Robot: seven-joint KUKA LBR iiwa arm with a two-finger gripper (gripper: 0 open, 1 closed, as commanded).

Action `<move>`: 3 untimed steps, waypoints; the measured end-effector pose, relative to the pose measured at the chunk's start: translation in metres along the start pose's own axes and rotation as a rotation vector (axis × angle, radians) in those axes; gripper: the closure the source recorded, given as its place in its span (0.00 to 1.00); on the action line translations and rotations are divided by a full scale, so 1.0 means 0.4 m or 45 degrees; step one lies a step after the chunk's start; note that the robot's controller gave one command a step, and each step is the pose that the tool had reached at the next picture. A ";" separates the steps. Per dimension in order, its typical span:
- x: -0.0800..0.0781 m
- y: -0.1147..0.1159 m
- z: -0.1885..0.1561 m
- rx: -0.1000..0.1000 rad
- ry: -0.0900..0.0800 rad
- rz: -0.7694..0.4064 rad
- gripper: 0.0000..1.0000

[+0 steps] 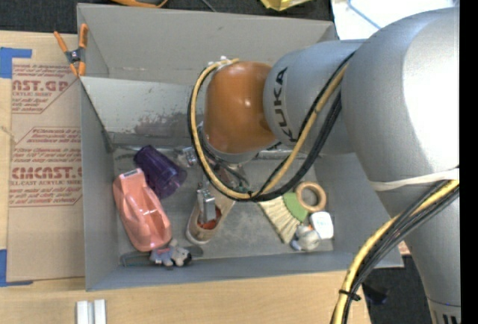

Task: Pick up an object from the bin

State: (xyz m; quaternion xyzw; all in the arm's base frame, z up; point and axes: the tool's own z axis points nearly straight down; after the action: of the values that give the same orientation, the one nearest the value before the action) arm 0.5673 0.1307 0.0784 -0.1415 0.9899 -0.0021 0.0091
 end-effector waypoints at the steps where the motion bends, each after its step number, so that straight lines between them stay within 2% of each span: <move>1: 0.009 -0.094 -0.018 -0.009 0.007 0.152 1.00; 2: 0.009 -0.093 -0.018 -0.009 0.007 0.151 1.00; 3: 0.040 -0.087 0.003 -0.006 -0.027 -0.143 1.00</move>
Offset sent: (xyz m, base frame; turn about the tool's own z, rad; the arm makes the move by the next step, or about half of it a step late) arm 0.0000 0.0000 0.0000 0.0000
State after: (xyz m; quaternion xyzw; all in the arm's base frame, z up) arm 0.5616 0.0927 0.0771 -0.1969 0.9802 0.0013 0.0192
